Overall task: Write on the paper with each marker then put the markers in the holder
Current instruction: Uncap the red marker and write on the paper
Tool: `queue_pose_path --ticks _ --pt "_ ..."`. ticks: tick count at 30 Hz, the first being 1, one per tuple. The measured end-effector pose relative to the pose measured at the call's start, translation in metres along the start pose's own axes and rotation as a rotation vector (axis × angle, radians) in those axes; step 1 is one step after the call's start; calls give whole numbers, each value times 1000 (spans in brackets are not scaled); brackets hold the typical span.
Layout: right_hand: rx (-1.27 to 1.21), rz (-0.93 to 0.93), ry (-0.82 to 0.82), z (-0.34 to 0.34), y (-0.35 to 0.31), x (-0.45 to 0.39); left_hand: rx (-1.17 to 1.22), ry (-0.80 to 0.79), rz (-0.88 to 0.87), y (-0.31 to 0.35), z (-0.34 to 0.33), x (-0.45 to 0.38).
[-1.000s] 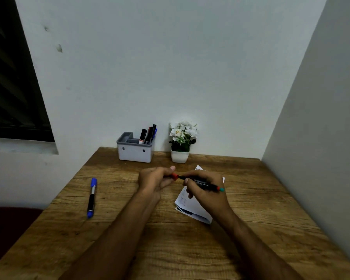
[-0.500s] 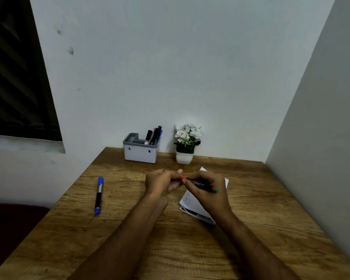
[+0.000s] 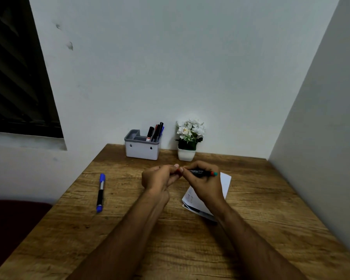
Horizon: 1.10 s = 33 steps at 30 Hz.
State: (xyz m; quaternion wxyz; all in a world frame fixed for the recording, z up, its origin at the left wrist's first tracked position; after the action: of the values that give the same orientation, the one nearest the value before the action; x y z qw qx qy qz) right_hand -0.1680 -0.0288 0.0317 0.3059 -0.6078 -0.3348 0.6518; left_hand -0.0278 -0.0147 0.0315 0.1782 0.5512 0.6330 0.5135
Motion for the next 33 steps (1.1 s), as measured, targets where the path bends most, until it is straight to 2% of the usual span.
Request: queue_pose_path --ticks 4,7,11,16,19,23,27,33 --pt "-17 -27 -48 -5 5 -2 16 26 -3 2 7 -6" --pt "-6 -28 -91 -14 7 -1 -2 62 -85 8 12 -11" --pt "-89 -135 -109 -20 14 3 -90 142 -305 27 25 -21" --pt "-65 -179 -124 -32 19 -3 -325 206 -611 57 36 -25" --pt "-81 -184 -162 -46 20 -12 -385 201 -743 75 39 -25" --pt "-44 -194 -248 -61 20 -29 -385 192 -820 98 49 -28" --pt "-48 -203 -310 -79 20 -49 -481 221 -897 116 57 -39" --pt "244 -80 -323 -116 33 -88 -524 148 -923 127 52 -62"
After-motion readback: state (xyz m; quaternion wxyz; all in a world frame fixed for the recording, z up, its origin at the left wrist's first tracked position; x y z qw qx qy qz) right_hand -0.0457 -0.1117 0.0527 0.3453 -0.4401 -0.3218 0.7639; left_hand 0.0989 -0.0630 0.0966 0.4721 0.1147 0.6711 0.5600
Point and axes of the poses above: each hand's wrist, its own x-axis away from the middle knuckle, its own z-axis out of the back of the hand, y = z × x, the point moved 3 cm from there along -x, towards the middle knuckle, and after that the axes turned 8 degrees about -x, right-handed, at the moved point
